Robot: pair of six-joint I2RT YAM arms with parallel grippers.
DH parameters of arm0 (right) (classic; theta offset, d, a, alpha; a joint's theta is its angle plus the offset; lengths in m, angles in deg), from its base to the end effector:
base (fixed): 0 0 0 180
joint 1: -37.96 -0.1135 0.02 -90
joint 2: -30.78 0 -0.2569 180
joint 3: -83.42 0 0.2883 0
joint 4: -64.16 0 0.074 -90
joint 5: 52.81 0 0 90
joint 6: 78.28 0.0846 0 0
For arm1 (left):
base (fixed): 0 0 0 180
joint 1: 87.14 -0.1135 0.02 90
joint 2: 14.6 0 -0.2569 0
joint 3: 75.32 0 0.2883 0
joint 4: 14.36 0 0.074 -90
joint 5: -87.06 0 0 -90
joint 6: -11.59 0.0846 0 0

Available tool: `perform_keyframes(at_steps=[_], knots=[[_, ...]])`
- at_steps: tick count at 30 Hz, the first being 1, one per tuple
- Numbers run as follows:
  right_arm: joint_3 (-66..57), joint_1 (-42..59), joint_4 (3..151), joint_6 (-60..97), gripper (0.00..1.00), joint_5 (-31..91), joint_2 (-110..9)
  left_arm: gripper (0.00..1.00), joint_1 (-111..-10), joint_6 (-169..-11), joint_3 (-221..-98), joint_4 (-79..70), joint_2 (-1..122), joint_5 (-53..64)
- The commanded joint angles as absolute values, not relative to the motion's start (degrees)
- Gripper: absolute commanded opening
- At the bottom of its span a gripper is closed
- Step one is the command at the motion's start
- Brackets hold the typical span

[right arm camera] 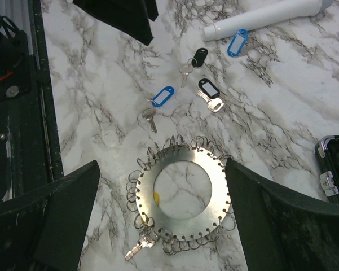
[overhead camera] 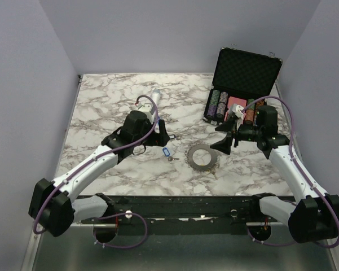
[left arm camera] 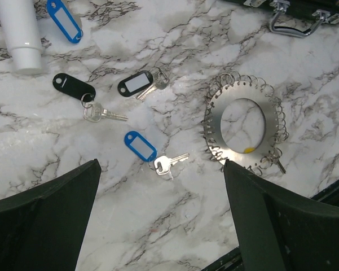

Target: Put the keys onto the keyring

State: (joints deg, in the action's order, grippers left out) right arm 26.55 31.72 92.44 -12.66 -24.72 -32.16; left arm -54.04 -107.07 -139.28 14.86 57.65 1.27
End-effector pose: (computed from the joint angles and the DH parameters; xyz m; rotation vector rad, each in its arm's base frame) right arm 0.2740 0.1050 0.2476 -1.0596 1.6394 0.9474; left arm 0.2920 -0.1978 0.2202 0.1312 2.3046 -0.6568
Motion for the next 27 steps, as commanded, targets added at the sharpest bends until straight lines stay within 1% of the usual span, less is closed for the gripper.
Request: perform_keyframes(at_steps=[1, 9, 12, 15, 17, 19, 21, 25, 27], knots=[[27.46, 32.16, 90.67, -11.57, 1.00, -23.55, -31.63, 0.88, -56.72, -101.01, -151.02, 24.70, 67.74, 6.54], [28.16, 32.07, 87.08, -7.45, 1.00, -22.05, -32.33, 0.86, -60.68, -97.83, -166.42, 34.02, 81.80, 10.06], [28.61, 31.98, 85.49, -4.89, 1.00, -21.96, -34.08, 0.85, -60.95, -97.39, -167.49, 33.69, 81.12, 10.33], [25.81, 30.15, 89.33, -6.37, 0.98, -20.57, -38.29, 0.86, -61.03, -96.34, -164.08, 31.06, 75.17, 8.84], [21.69, 27.17, 96.00, -11.54, 0.98, -17.94, -41.80, 0.87, -61.47, -96.16, -159.43, 27.90, 68.76, 8.83], [17.90, 24.26, 99.18, -13.94, 0.97, -15.47, -45.40, 0.89, -61.91, -96.51, -153.72, 24.65, 61.11, 9.10], [12.89, 21.27, 103.04, -17.00, 0.97, -12.93, -49.79, 0.92, -62.44, -96.34, -149.15, 23.14, 53.99, 8.93], [2.88, 14.07, 107.28, -17.81, 0.96, -5.03, -60.08, 0.99, -63.23, -95.03, -141.76, 22.96, 39.31, 5.77], [-3.01, 11.43, 108.77, -16.76, 0.95, -0.89, -65.79, 0.99, -63.41, -93.01, -137.81, 22.96, 32.11, 4.36]])
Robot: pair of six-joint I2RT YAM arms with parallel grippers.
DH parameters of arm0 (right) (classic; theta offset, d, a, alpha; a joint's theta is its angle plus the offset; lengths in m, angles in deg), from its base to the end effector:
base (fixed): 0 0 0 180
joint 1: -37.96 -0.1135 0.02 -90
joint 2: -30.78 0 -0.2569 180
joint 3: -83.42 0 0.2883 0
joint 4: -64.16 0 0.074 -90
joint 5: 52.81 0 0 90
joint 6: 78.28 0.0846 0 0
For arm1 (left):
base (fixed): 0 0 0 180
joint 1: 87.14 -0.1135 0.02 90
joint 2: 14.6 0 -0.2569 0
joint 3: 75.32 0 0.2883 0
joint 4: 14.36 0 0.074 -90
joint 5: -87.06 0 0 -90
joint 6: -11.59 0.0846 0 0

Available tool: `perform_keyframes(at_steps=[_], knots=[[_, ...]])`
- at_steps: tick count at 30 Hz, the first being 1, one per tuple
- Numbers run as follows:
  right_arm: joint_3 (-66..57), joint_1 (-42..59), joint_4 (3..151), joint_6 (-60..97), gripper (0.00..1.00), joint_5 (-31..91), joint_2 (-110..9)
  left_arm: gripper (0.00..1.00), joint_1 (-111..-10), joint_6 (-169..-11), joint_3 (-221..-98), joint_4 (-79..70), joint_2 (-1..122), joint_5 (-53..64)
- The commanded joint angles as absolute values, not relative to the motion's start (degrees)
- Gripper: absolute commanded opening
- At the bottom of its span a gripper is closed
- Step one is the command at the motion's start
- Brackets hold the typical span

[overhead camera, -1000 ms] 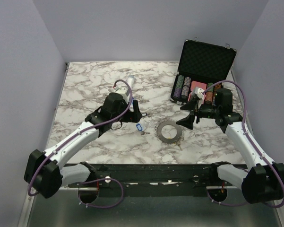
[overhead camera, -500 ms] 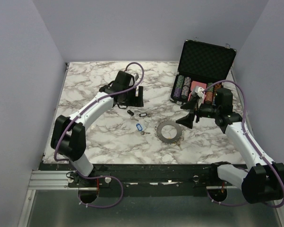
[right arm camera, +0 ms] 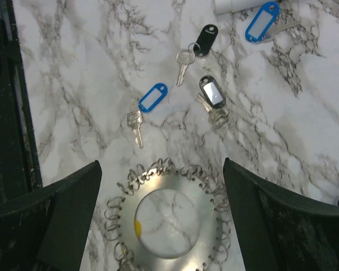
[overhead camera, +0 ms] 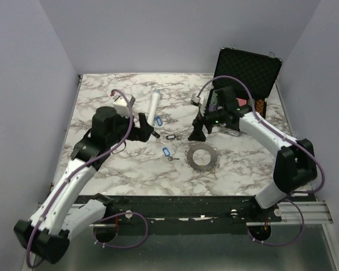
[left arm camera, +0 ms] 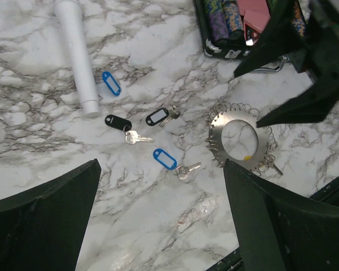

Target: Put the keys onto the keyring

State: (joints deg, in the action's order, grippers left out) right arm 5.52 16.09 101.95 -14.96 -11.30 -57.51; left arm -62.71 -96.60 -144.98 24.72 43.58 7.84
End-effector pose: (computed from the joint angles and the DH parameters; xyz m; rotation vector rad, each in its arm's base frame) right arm 0.3315 0.2013 0.2214 -1.2584 1.8630 0.9614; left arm 0.2723 -0.1411 0.3164 0.2346 2.0947 -0.6481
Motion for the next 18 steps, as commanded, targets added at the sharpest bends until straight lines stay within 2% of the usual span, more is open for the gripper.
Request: perform_keyframes(at_steps=[1, 4, 10, 14, 18], knots=[[-7.04, 10.72, 110.34, -15.89, 0.94, 0.17, -69.47, 0.99, -63.41, -92.13, -136.22, 23.22, 28.68, 3.57], [-21.18, 10.28, 118.15, -16.75, 0.86, 0.36, -80.11, 0.99, -63.50, -89.84, -130.33, 22.61, 20.06, 1.90], [-38.61, 10.36, 131.52, -25.35, 0.86, -1.13, -93.83, 0.99, -63.41, -87.73, -124.07, 18.57, 12.39, 0.49], [-43.81, 10.27, 136.71, -33.78, 0.87, -1.31, -99.20, 0.99, -63.76, -87.20, -124.16, 18.83, 11.86, -0.30], [-43.47, 10.27, 136.91, -39.59, 0.87, -4.47, -101.23, 0.99, -63.85, -87.29, -123.98, 18.92, 11.16, 0.13]])
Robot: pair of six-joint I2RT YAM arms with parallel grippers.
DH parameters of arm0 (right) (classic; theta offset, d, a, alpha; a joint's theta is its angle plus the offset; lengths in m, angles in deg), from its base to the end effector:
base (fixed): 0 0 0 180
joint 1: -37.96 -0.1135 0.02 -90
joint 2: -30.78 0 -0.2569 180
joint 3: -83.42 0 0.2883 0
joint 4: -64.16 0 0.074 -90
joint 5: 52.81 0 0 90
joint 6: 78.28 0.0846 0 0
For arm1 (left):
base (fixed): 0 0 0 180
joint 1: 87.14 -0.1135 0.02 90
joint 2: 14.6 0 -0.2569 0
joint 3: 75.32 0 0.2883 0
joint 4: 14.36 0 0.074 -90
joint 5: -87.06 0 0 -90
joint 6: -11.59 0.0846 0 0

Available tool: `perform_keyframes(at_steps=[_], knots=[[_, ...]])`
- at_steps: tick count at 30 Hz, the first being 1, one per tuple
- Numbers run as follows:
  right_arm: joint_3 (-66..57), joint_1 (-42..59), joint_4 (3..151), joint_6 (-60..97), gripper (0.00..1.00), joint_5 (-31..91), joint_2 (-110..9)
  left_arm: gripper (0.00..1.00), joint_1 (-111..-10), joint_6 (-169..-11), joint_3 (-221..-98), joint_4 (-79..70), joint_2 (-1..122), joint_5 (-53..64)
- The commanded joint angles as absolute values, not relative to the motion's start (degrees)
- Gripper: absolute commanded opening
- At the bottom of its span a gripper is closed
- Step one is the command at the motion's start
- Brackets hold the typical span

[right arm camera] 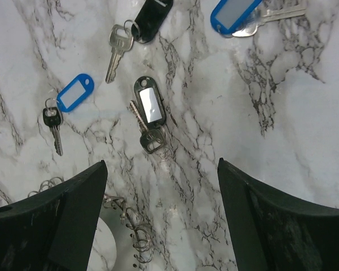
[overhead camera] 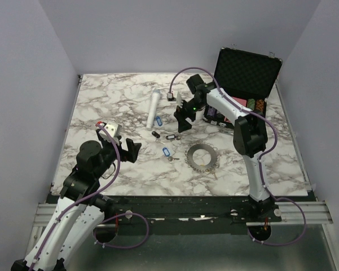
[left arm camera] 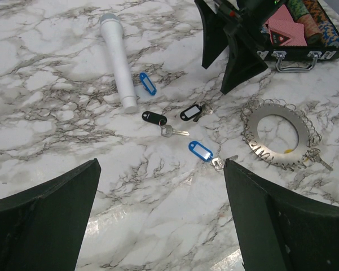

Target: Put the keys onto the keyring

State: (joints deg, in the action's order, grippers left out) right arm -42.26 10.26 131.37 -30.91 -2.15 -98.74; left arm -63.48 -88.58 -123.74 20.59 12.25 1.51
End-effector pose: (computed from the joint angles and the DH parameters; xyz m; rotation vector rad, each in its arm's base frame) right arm 0.4323 0.2875 0.1605 -1.6247 2.0367 0.8654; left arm 0.1924 -0.0915 0.2989 0.2707 1.8106 -0.4886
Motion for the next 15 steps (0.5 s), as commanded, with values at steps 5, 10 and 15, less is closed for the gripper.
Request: perform_keyframes(at_steps=[5, 10, 15], knots=[[-42.85, 10.36, 134.97, -40.84, 0.83, -6.23, -103.17, 0.99, -64.11, -87.20, -123.81, 19.01, 10.45, 0.13], [-43.37, 10.27, 132.95, -40.57, 0.81, -7.28, -104.75, 0.99, -64.37, -87.02, -123.81, 18.92, 10.54, 0.48], [-46.10, 10.36, 133.73, -41.98, 0.73, -7.99, -106.94, 0.99, -64.64, -87.02, -123.90, 18.92, 10.63, 0.57]])
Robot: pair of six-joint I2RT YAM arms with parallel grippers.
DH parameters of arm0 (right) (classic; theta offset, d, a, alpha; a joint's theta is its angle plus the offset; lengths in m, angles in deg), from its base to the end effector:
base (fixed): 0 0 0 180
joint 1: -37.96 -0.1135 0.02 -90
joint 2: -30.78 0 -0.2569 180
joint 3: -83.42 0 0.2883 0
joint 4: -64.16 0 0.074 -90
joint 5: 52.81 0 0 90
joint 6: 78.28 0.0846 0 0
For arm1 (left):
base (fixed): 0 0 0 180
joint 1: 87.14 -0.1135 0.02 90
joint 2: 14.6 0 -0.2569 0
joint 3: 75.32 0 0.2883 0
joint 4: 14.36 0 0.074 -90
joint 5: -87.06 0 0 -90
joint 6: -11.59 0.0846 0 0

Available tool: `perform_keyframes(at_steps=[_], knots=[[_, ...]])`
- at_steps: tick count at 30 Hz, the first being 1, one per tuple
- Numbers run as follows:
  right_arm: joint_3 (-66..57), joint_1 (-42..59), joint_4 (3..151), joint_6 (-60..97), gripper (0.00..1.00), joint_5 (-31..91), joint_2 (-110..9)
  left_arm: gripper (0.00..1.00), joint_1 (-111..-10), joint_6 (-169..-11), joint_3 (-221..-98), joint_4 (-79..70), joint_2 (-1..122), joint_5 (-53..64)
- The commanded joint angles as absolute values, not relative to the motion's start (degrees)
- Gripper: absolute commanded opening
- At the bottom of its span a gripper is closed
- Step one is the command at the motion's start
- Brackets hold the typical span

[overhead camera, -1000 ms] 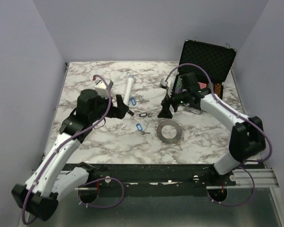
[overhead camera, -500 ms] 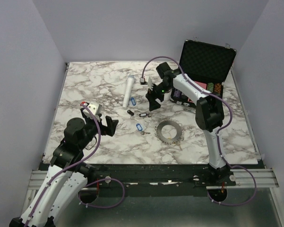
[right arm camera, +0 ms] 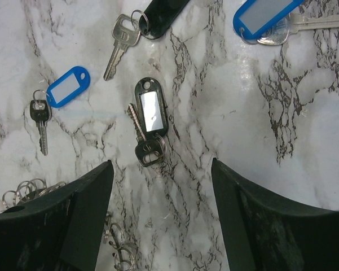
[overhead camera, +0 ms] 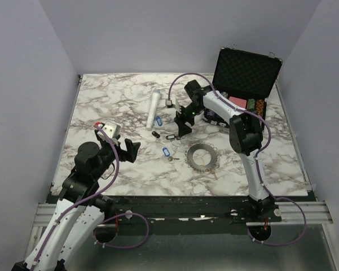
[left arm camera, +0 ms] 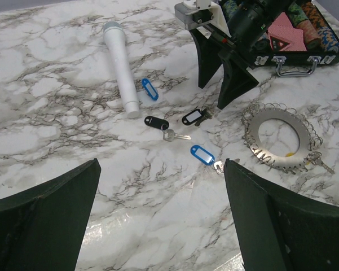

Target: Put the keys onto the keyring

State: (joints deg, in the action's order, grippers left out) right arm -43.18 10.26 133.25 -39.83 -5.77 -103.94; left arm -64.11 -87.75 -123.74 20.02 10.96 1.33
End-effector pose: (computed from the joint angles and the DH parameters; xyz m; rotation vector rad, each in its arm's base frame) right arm 0.4303 0.2910 0.1228 -1.7586 1.9428 0.9473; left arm 0.1899 -0.0876 0.3047 0.2682 1.7756 -0.4729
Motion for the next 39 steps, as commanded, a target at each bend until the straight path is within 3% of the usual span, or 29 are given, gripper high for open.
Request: perform_keyframes(at_steps=[1, 16, 39], knots=[[-46.88, 10.36, 134.09, -42.24, 0.73, -7.99, -107.47, 0.99, -64.73, -87.02, -123.81, 18.92, 10.71, 0.66], [-48.21, 10.19, 139.01, -46.55, 0.55, -10.54, -109.58, 0.99, -65.17, -87.02, -123.81, 18.74, 10.80, 1.19], [-45.84, 9.04, 137.69, -45.23, 0.35, -11.07, -109.50, 0.99, -65.52, -87.02, -123.72, 18.83, 10.72, 1.63]])
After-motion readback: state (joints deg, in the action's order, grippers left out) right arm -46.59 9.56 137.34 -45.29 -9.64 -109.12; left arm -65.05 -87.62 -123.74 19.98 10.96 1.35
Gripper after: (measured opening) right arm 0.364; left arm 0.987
